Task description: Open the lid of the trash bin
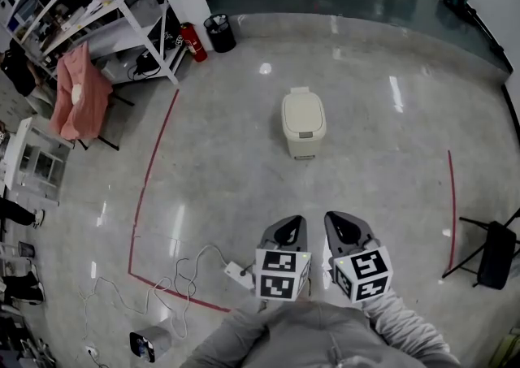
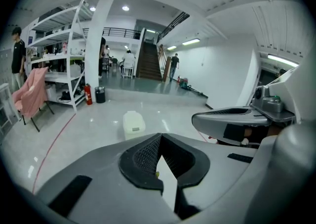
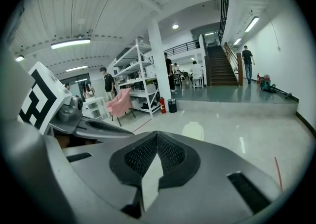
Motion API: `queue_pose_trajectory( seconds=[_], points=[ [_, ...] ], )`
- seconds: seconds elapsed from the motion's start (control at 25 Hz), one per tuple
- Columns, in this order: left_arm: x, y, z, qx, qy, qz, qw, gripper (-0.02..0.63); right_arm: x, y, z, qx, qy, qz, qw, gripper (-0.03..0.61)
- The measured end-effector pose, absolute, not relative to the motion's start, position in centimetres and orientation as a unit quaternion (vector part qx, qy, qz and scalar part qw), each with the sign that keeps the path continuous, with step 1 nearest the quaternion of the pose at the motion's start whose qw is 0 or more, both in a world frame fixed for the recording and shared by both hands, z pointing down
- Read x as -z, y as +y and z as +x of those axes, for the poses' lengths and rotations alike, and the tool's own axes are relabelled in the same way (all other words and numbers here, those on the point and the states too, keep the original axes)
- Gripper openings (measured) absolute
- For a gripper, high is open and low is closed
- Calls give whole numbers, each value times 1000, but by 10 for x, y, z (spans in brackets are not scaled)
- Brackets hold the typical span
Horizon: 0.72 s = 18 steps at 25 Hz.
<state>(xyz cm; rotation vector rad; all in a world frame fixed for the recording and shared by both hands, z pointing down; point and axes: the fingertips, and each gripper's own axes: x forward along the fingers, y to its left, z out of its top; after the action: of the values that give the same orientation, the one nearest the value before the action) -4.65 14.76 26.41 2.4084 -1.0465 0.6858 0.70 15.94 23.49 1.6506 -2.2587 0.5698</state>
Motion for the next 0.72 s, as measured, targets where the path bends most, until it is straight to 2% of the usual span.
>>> queue_pose_trajectory(
  seconds=[0.72],
  points=[
    [-278, 68, -42, -238, -375, 867, 225, 5, -254, 87, 20, -204, -771, 581, 165, -5]
  ],
)
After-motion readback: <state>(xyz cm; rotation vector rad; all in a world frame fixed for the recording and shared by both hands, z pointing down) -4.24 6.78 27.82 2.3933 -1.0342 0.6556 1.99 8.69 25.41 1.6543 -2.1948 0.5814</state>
